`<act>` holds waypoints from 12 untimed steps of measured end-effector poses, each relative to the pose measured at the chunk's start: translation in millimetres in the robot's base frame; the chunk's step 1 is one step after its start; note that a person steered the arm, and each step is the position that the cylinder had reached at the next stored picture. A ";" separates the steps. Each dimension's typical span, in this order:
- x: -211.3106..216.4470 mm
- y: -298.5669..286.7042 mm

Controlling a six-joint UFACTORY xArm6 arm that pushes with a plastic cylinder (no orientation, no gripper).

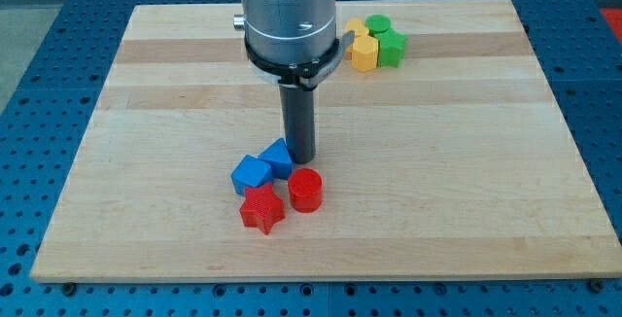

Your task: Nudge the yellow hexagon towards the left a bit

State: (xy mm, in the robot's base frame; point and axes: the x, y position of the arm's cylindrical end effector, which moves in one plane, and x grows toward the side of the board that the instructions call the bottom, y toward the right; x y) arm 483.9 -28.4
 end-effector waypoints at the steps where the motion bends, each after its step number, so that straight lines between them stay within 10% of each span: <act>1: 0.0 0.0; 7: -227.4 2.1; 12: -223.8 117.8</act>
State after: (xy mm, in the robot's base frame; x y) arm 260.1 89.3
